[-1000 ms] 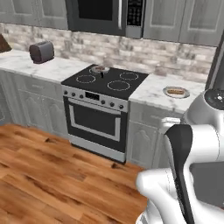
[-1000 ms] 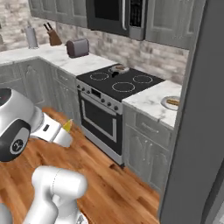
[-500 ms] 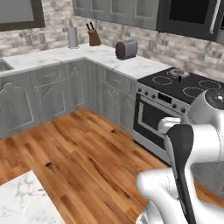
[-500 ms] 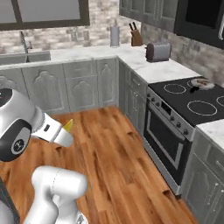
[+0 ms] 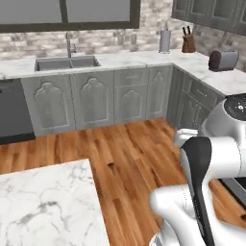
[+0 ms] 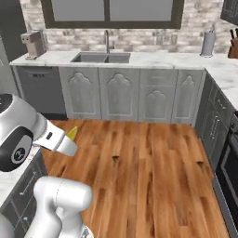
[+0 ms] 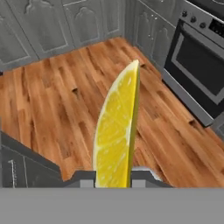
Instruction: Place the cold items (orange and lemon wedge) from the fridge in one tupperware on the dining counter. Place the warm items (kebab skewer and hot dog) in the stove area in another tupperware.
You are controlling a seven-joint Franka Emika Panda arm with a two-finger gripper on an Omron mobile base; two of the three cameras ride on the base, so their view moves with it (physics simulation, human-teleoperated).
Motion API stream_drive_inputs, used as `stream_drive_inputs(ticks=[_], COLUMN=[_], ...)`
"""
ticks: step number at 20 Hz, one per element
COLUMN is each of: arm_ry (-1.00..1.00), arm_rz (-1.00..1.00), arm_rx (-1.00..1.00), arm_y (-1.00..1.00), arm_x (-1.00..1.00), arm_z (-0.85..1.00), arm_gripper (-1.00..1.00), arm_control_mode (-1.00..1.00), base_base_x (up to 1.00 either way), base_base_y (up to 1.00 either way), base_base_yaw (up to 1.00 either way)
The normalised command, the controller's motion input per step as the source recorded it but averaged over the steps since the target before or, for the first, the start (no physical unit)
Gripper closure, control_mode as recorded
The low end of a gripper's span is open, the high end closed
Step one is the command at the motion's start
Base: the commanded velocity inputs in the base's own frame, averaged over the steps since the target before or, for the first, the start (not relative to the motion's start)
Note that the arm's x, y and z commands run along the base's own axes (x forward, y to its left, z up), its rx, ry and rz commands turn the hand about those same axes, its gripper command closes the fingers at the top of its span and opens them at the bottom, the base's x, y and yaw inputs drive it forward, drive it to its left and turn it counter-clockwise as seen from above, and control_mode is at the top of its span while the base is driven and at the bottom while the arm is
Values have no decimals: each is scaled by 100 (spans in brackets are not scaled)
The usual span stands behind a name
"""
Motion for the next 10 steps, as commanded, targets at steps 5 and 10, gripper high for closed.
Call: stream_drive_inputs(ticks=[5,10], arm_ry=[0,0], arm_rz=[0,0], arm_rx=[0,0], arm_y=[0,0], arm_x=[0,0], arm_z=[0,0], arm_gripper=[100,100], arm_control_mode=[100,100], base_base_x=[-7,-2], base_base_y=[5,1], base_base_yaw=[66,66])
